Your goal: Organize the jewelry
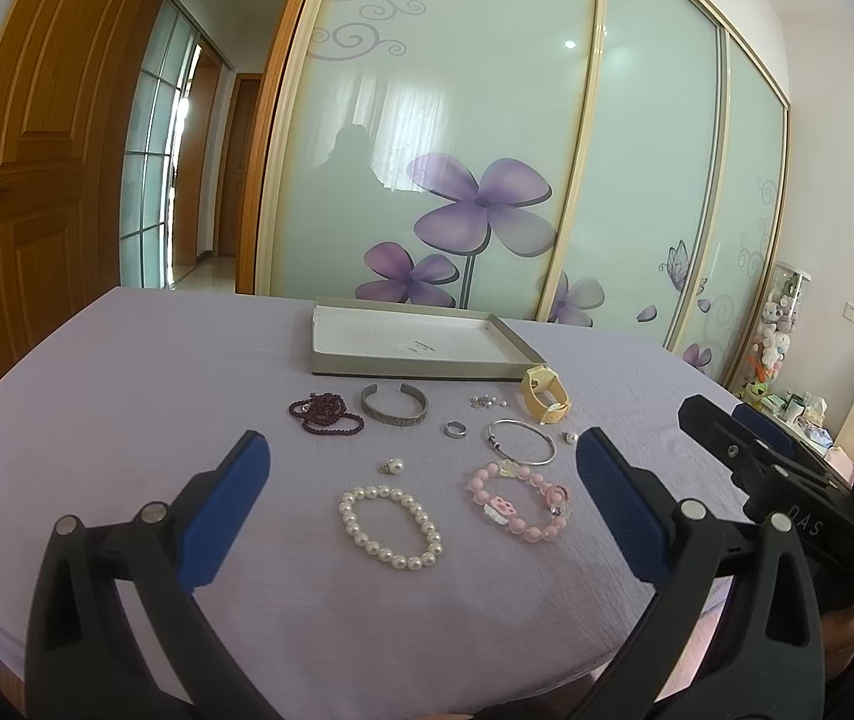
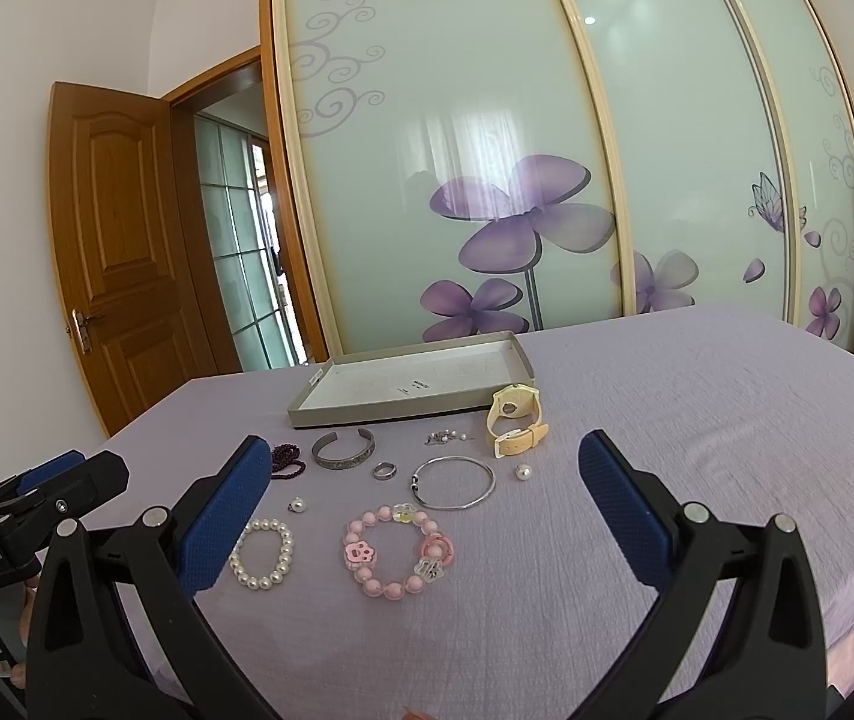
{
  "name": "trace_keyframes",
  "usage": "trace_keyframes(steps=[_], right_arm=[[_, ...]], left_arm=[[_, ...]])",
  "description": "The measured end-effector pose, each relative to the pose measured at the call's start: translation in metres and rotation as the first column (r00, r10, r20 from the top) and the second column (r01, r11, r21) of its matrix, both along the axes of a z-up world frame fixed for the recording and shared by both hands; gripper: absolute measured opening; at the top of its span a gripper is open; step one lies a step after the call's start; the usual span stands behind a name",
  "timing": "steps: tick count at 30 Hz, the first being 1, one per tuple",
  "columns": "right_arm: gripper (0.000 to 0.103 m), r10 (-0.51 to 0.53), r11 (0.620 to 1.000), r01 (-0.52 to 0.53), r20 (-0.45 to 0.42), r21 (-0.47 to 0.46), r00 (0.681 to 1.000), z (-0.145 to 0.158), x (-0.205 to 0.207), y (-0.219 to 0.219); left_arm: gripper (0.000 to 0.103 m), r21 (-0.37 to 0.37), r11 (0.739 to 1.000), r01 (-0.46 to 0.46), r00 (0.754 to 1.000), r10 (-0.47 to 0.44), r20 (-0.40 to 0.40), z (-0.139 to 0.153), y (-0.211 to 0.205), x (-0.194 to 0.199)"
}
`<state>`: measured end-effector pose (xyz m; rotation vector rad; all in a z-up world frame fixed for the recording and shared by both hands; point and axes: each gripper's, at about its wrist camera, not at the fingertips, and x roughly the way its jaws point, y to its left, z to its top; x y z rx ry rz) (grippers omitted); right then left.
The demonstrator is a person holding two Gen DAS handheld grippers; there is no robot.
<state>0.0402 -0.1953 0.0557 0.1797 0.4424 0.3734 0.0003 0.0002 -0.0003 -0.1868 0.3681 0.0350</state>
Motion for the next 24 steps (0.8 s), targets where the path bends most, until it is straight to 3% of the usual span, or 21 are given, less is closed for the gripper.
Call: trace_keyframes(steps=[24], right_arm=[[0.102,0.000,1.000,0.000,0.003,-0.002,1.000,-0.0008,-0.0005,0.0008]], left_arm=[[0.101,-0.002,1.000,-0.002,1.000,0.002,0.001,-0.0027,0.0071,0.0045]])
